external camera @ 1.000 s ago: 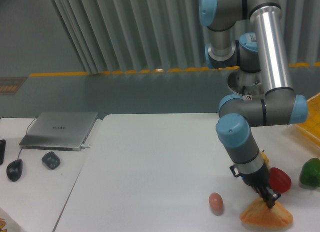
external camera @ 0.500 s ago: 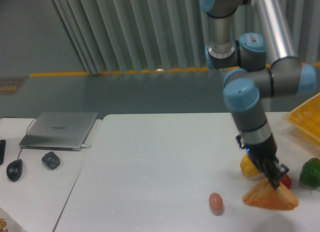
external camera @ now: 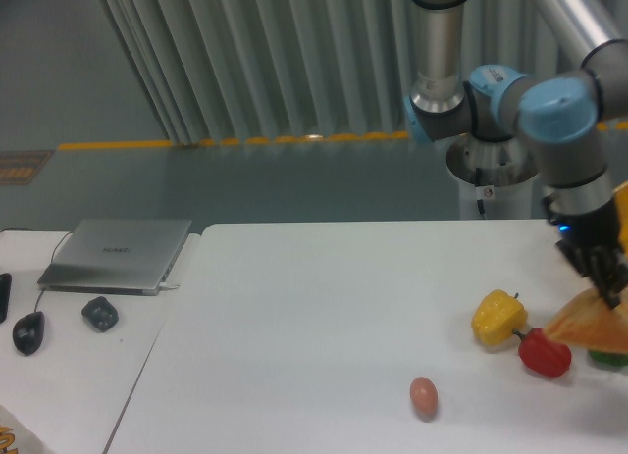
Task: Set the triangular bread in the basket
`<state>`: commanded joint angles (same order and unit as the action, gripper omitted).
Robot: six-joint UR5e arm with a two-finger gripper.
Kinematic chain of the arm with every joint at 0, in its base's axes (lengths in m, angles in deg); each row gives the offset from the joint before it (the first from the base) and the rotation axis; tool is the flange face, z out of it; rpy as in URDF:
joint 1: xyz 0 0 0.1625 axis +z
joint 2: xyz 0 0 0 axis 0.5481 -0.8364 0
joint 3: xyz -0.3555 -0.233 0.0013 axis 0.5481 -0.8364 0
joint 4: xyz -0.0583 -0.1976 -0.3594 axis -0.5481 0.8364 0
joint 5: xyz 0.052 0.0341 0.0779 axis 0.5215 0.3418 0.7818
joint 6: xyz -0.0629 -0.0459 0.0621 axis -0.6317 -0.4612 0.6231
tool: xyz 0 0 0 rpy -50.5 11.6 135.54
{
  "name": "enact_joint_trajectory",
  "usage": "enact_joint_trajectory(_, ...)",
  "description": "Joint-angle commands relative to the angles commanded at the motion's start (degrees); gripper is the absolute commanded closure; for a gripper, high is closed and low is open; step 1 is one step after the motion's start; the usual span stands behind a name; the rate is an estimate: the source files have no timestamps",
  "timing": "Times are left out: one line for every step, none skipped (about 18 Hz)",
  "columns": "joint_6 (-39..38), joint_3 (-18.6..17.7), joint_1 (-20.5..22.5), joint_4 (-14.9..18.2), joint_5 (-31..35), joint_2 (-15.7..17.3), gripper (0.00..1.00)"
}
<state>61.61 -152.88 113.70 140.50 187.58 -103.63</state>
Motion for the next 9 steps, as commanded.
enact_joint_trajectory(1.4, -0.17, 1.58, 0.26, -0.09, 0.0, 1.0)
enact_joint_trajectory(4.11, -0.18, 3.25, 0.44, -0.26, 0.0, 1.0)
enact_joint_trajectory(7.53, -0.18, 4.92, 0.88, -0.87, 0.09, 1.0)
enact_joint_trajectory(10.7, -0.26, 7.02, 1.49, -2.1, 0.44, 1.0)
enact_joint_trajectory(13.08, -0.26, 9.22, 2.02, -3.68, 0.79, 1.0)
enact_joint_trajectory(15.1, -0.26, 11.33, 2.2, -5.43, 0.88, 1.0)
enact_joint_trajectory(17.3, -0.26, 13.35, 2.46, -6.84, 0.88, 1.0)
enact_joint_trajectory(19.93, -0.35, 15.11, 2.9, -8.16, 0.88, 1.0)
enact_joint_trajectory(22.48, -0.44, 16.61, 3.25, -9.65, 0.88, 1.0)
